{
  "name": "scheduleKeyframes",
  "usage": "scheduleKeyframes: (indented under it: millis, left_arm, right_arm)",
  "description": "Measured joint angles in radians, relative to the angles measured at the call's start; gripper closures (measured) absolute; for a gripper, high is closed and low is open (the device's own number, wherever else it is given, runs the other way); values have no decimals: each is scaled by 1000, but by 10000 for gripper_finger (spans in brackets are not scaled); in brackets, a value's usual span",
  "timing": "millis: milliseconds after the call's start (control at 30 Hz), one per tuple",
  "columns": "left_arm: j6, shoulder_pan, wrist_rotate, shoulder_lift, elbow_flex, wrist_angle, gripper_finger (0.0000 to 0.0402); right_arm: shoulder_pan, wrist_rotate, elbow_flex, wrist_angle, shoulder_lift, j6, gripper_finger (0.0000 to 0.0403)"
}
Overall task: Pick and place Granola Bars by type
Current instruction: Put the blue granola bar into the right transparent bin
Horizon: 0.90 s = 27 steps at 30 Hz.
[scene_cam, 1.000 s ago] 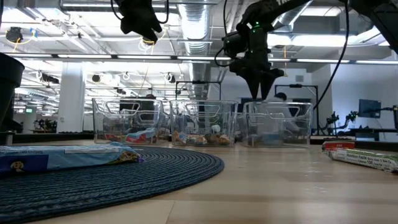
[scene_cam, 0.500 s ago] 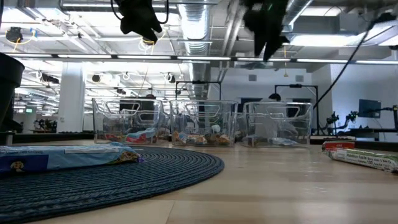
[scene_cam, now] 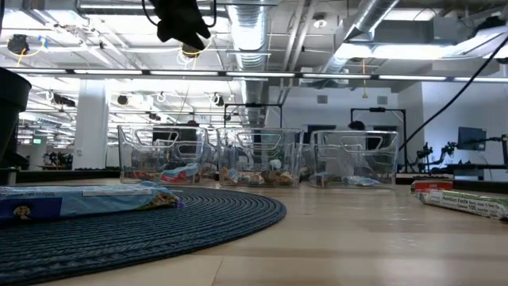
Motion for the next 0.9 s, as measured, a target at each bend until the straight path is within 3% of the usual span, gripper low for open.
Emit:
scheduleKeyframes:
  millis: [133, 367, 733, 900]
  left_arm:
    - [1, 0, 0, 0, 0, 9, 186]
    - [6, 0, 1, 0, 0, 6, 186]
    - [29, 0, 19, 0, 0, 8, 186]
    - [59, 0, 123, 0, 0, 4, 186]
  right_arm:
    - [196, 79, 0, -58, 50, 116, 200]
    - [477, 79, 0, -63, 228, 152, 200]
    - [638, 27, -1, -84, 468, 335, 200]
    - [692, 19, -1, -84, 518, 454, 201]
